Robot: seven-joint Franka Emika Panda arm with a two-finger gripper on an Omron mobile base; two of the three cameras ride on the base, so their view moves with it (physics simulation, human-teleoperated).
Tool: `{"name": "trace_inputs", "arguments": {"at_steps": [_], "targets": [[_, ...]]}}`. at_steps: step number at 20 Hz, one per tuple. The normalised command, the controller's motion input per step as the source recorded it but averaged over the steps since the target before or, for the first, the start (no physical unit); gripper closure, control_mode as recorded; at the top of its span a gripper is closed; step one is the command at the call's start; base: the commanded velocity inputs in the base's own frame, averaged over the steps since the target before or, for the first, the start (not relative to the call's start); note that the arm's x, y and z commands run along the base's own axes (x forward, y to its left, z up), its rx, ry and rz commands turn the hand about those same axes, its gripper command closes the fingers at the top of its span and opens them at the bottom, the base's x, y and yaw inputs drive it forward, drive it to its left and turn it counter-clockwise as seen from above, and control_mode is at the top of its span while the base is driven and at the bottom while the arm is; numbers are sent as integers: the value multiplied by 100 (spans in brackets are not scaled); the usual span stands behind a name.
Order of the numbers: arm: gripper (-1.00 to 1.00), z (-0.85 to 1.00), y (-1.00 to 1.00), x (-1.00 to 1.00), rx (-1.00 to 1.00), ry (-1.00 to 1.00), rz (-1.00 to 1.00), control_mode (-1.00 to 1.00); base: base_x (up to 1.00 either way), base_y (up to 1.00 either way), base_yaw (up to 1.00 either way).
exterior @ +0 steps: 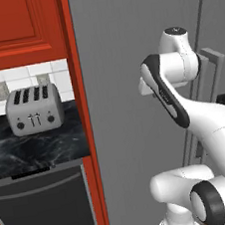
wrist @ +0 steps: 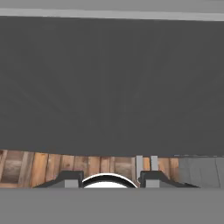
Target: Open the fridge, grab two sodas, and place both sodas inside the bowl with ice on the dining counter.
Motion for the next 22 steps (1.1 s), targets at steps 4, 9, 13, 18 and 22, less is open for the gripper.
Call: {"name": "trace_inputs", "arguments": {"at_steps": [4, 9, 13, 18, 22], "targets": [[-100, 0, 0, -4, 0, -1, 0, 100, -1, 0, 0], [-100, 0, 0, 0, 0, 0, 0, 100, -38, -13, -2], [-100, 0, 0, 0, 0, 0, 0, 100, -98, -18, -7], [-100, 0, 0, 0, 0, 0, 0, 100, -97, -27, -6], [-100, 0, 0, 0, 0, 0, 0, 100, -57, -57, -3]]}}
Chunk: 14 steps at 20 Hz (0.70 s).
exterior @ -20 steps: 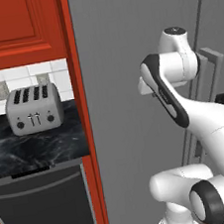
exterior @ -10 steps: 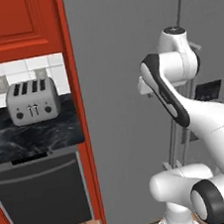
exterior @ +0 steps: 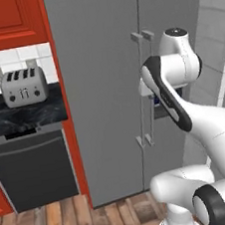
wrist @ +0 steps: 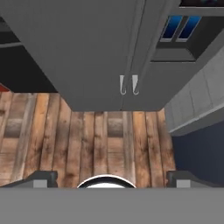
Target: Open the fridge, grab two sodas, and place both sodas inside the bowl with ice on the dining counter.
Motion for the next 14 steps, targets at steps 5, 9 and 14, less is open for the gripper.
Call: {"name": "trace_inputs", "arguments": {"at_steps": [5, 9, 14], "targets": [[-100, 0, 0, 0, 0, 0, 0, 100, -8, -56, -1], [-100, 0, 0, 0, 0, 0, 0, 100, 12, -44, 0], [-100, 0, 0, 0, 0, 0, 0, 100, 51, -9, 0]]}}
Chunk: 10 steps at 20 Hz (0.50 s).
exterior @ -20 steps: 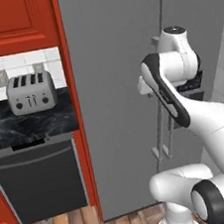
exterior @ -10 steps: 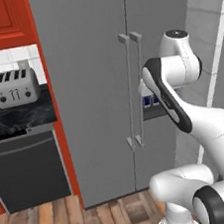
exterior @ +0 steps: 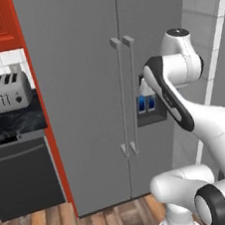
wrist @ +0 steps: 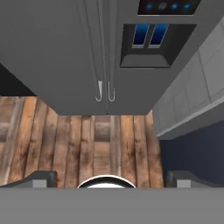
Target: Open the fridge, grab two sodas, and place both sodas inside the bowl with ice on the dining counter.
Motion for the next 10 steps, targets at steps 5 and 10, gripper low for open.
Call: {"name": "trace_inputs", "arguments": {"at_steps": [5, 10], "targets": [[-100, 0, 0, 0, 0, 0, 0, 100, 64, 0, 0], [-100, 0, 0, 0, 0, 0, 0, 100, 18, -16, 0]]}}
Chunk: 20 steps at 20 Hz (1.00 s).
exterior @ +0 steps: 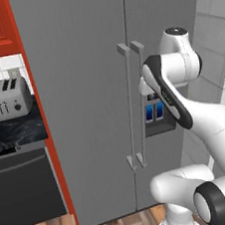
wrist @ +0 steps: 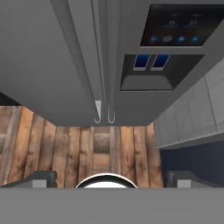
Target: Open the fridge, grab two sodas, and place both sodas inside the bowl with ice on the dining counter.
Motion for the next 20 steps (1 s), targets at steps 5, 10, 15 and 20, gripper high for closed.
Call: {"name": "trace_inputs", "arguments": {"at_steps": [5, 10, 15, 20], "targets": [[-100, -16, -4, -5, 0, -14, 3, -100, 0, 0, 0], [-100, 1, 0, 0, -1, -32, 0, -100, 0, 0, 0], [-100, 2, -2, 5, 0, -21, 0, -100, 0, 0, 0], [-100, 0, 0, 42, 0, 0, -3, -100, 0, 0, 0]]}}
